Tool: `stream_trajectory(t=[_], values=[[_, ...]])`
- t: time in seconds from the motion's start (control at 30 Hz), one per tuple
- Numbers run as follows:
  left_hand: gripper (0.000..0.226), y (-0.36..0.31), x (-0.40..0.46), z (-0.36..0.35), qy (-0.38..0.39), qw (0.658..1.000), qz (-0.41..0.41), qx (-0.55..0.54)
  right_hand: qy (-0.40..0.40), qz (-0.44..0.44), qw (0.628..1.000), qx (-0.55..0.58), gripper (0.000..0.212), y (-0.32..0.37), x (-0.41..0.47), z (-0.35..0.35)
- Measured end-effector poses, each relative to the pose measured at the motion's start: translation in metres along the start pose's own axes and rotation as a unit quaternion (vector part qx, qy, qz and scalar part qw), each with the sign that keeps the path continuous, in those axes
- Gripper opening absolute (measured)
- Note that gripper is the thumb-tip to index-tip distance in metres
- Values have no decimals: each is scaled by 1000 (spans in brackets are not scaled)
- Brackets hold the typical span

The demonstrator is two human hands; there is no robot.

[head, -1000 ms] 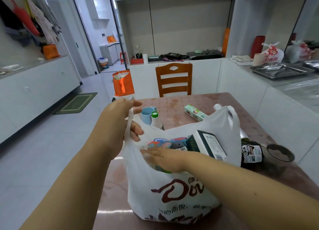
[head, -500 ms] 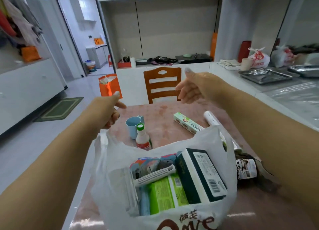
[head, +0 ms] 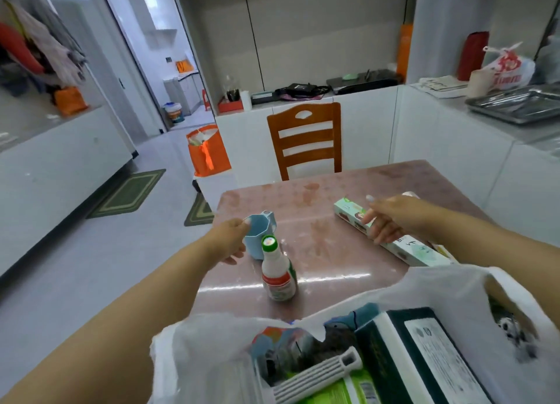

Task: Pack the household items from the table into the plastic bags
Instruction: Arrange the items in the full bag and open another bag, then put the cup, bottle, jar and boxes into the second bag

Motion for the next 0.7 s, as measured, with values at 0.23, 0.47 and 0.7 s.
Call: stream_trajectory(t=[0.23, 0.47, 0.7], values=[[67, 39, 62, -26, 24, 992, 74, -97, 38, -80, 993, -75, 46, -46, 25, -22], [71, 40, 81, -48, 46, 984, 59, -163, 38, -136, 982, -122, 40, -85, 14, -4], [77, 31, 71, -47, 46, 992, 47, -105, 49, -147, 938, -309, 31, -81, -30, 17]])
Point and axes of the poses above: each hand's wrist, its own x-axis towards the middle knuckle, its own z-axis out of the back of the hand, y = z × x, the point moved 7 cm from there along x, towards the middle knuckle, and after that the axes turned 12 degrees about -x, right-handed, at the moved point
